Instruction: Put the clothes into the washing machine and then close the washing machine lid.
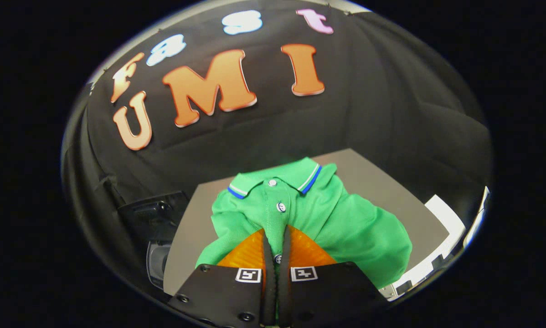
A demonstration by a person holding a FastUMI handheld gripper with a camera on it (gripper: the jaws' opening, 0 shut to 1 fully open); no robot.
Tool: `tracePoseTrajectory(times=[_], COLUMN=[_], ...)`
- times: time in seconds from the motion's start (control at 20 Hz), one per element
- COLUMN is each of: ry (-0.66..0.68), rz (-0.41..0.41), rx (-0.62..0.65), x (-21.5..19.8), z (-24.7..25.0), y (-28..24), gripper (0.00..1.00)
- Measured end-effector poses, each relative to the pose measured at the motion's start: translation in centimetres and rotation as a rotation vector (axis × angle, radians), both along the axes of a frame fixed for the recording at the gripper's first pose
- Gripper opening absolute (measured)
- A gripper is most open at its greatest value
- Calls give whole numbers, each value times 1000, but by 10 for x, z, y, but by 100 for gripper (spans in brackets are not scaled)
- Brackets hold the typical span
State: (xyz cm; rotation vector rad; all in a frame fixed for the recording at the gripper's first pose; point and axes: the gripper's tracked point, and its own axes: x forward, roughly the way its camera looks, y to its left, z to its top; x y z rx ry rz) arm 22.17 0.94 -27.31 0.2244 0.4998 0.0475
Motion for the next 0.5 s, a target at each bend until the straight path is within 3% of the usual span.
tracePoseTrajectory(times=[0.2,0.5], ry=[-191,-340], rz=[11,38], rx=[21,40], x=[-22,-45], z=[26,85], y=[2,8], gripper=[10,10])
